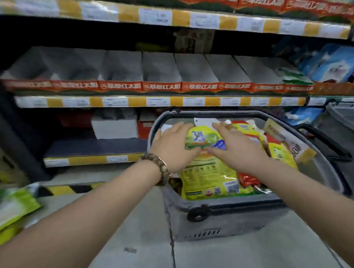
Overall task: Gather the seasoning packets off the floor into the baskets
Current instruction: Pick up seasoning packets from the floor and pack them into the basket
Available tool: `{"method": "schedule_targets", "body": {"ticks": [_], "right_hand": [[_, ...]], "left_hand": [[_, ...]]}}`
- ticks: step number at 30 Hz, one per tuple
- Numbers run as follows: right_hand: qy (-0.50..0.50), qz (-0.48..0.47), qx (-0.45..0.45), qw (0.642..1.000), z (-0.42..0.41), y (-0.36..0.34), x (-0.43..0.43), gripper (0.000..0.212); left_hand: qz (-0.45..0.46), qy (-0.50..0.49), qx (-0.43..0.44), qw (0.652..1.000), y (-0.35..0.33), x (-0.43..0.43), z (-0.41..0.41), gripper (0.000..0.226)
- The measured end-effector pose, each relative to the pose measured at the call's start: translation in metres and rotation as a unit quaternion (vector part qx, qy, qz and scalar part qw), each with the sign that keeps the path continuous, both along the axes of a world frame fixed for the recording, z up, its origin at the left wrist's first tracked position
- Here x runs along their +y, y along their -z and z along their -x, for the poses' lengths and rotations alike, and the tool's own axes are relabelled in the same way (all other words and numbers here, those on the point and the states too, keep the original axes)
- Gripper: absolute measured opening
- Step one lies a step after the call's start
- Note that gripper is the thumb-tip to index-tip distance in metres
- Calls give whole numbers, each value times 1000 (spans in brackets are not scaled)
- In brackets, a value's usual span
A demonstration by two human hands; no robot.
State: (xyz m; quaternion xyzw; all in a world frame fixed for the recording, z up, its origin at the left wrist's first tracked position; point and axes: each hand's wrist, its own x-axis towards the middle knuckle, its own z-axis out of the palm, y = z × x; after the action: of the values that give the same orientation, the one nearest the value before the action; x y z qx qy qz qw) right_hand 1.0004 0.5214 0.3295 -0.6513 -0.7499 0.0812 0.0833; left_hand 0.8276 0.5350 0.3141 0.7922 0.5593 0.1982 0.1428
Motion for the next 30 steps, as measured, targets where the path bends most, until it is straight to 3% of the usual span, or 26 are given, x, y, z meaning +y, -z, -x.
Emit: {"method": "schedule_targets", "body": {"ticks": [5,12,19,22,26,28,30], "right_hand": [[-138,-11,22,990,129,3,-8,71],[-259,89,-21,962,301,52,-29,68],[-327,169,-89,926,415,121,-48,64],[-338,221,-64,912,450,169,-52,61],[-282,322,-7,904,487,253,-63,57],[-360,287,-75,885,508,287,-67,54],[-503,181,-163,829,534,310,-73,62]], "left_hand": [[-16,-132,-15,991,6,-52,132,67],[42,-289,-9,956,60,-137,294,64],[125,-388,8,913,125,-208,400,61],[164,-427,19,889,163,-227,435,61],[189,-471,24,861,212,-244,461,58],[206,-488,22,848,234,-252,464,57],[221,-499,19,838,254,-260,463,56]]}}
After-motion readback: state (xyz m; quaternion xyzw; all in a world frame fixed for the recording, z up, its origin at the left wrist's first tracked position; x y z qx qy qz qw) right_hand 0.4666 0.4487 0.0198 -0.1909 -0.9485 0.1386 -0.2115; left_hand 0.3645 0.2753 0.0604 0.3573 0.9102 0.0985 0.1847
